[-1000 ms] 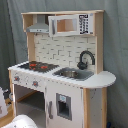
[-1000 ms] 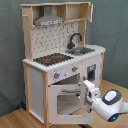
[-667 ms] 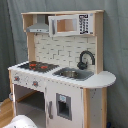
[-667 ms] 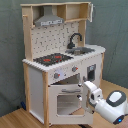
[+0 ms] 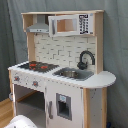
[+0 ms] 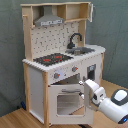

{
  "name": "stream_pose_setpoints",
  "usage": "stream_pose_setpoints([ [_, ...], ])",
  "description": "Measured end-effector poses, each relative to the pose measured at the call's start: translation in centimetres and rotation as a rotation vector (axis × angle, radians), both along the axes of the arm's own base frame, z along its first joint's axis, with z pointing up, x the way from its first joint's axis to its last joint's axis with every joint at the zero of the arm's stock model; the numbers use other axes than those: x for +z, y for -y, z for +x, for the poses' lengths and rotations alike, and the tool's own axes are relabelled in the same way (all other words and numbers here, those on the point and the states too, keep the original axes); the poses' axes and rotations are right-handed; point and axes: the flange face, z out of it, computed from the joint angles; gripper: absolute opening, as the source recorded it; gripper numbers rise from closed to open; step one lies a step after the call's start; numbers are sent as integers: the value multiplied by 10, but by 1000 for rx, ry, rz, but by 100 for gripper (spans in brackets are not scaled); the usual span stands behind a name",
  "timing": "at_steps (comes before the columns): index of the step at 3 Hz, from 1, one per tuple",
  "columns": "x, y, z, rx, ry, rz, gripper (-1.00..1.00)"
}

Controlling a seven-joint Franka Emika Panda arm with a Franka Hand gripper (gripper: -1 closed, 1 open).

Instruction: Play with the kitchen

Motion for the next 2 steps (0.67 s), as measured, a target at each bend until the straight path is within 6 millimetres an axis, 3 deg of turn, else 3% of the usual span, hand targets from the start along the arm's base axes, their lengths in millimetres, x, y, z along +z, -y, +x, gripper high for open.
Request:
stream_pose_setpoints([
  [2, 28, -4, -7, -30, 11, -159, 100],
])
